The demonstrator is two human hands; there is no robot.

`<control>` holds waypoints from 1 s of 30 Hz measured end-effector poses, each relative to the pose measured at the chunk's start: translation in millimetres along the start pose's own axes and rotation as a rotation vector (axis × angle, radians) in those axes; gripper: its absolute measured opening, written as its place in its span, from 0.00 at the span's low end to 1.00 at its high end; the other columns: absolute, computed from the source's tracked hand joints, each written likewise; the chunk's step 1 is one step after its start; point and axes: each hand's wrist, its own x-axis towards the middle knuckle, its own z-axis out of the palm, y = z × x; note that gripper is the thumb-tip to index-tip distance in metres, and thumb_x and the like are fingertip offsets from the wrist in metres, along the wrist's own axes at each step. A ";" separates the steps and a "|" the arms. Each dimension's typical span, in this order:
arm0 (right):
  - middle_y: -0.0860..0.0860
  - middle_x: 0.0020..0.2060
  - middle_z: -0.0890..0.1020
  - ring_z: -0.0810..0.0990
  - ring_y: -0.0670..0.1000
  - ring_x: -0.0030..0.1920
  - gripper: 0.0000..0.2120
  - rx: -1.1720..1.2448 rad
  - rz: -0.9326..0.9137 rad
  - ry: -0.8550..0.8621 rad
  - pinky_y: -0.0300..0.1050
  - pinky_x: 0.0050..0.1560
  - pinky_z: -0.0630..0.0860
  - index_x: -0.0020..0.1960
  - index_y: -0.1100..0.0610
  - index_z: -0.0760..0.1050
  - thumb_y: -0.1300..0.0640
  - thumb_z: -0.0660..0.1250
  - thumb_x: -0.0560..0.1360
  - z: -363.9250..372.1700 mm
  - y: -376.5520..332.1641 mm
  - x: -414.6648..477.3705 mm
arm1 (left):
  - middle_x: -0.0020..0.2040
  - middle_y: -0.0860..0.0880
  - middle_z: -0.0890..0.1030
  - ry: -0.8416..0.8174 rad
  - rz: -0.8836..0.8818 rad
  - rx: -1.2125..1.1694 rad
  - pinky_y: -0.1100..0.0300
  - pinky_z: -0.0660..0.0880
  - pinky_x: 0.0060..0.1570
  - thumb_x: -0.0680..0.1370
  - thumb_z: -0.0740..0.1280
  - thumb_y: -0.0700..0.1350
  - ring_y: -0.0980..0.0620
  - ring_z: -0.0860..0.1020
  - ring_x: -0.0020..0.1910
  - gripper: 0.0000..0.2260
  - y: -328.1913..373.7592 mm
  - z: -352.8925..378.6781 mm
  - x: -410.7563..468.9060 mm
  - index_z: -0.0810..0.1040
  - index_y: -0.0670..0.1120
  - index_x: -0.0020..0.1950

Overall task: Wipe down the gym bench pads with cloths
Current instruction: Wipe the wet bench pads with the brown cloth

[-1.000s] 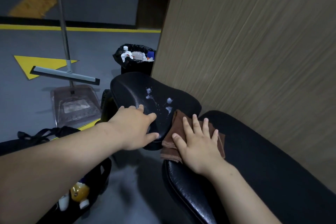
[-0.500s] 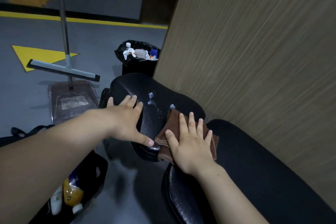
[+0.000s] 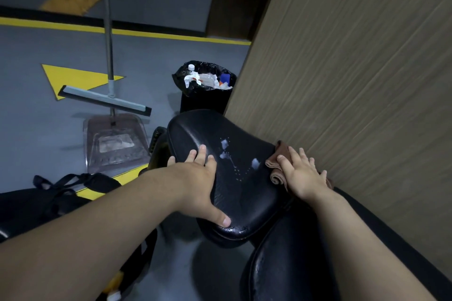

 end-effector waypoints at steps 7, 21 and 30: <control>0.47 0.80 0.42 0.40 0.58 0.79 0.31 -0.010 -0.047 0.019 0.63 0.76 0.40 0.80 0.44 0.46 0.36 0.47 0.81 6.4 -9.8 -15.8 | 0.79 0.45 0.31 0.018 0.017 -0.012 0.37 0.45 0.76 0.66 0.68 0.74 0.46 0.37 0.79 0.61 -2.3 1.1 -3.3 0.35 0.44 0.80; 0.54 0.79 0.38 0.36 0.58 0.79 0.39 -0.147 -0.222 0.159 0.64 0.76 0.40 0.80 0.53 0.42 0.33 0.48 0.78 33.3 -72.7 -109.3 | 0.79 0.48 0.30 0.077 0.037 -0.020 0.33 0.40 0.74 0.64 0.65 0.77 0.49 0.36 0.79 0.61 -11.4 8.7 -7.0 0.36 0.47 0.80; 0.59 0.79 0.37 0.35 0.60 0.78 0.39 -0.013 -0.073 0.037 0.63 0.76 0.39 0.80 0.51 0.39 0.34 0.49 0.79 39.3 -81.3 -112.7 | 0.76 0.42 0.26 0.106 0.000 -0.047 0.37 0.34 0.74 0.50 0.66 0.82 0.46 0.25 0.74 0.75 -26.6 6.9 9.6 0.27 0.45 0.76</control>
